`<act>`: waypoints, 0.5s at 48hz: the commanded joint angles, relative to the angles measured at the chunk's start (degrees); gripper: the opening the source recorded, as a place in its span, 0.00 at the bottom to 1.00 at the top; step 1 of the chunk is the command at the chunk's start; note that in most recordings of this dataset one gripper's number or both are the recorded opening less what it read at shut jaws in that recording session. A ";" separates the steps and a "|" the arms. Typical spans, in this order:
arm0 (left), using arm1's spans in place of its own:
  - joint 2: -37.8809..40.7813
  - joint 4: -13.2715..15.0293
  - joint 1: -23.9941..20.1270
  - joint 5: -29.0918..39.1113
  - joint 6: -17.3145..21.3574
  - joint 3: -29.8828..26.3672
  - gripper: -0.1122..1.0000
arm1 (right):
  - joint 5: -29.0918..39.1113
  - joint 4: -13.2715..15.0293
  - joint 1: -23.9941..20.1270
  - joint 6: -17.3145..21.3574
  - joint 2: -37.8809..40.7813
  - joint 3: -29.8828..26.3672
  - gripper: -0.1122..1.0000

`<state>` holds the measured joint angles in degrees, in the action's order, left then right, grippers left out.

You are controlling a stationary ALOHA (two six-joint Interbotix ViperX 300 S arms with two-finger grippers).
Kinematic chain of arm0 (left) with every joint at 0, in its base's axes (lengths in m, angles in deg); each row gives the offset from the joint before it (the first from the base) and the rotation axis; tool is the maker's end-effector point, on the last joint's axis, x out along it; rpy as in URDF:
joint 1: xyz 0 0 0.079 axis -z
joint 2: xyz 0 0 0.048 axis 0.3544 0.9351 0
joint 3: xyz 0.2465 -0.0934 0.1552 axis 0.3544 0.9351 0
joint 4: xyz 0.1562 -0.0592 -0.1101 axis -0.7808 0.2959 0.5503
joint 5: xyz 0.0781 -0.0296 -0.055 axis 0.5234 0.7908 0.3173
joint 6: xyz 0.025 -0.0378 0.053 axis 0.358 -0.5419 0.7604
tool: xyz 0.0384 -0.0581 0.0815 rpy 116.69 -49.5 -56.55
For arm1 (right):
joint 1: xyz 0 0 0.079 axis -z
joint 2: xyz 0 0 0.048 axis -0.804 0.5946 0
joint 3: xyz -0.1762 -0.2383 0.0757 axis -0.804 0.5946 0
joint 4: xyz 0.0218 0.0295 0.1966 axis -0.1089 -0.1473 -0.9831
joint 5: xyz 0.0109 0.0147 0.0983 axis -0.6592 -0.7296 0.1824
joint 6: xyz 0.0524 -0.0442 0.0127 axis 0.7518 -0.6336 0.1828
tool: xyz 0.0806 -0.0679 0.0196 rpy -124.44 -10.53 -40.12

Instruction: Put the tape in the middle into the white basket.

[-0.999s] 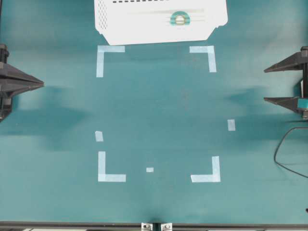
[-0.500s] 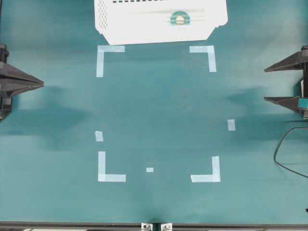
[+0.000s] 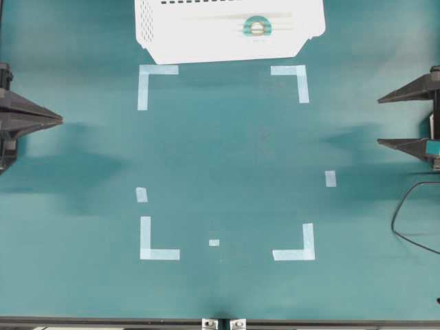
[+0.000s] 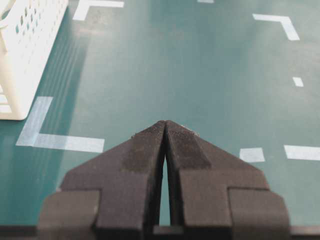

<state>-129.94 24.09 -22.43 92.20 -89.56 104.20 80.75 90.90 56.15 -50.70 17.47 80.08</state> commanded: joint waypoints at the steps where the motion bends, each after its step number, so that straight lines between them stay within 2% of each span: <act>1: 0.44 0.00 -0.18 -0.53 0.00 -0.62 0.00 | -0.35 0.09 0.00 -0.09 0.35 -0.53 0.98; 24: 0.53 0.00 -0.18 -0.53 0.00 -0.62 0.00 | -1.23 0.09 0.00 0.00 0.35 0.26 0.98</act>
<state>-129.94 24.18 -22.43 92.20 -89.56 104.20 80.49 90.81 56.15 -50.70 17.55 80.79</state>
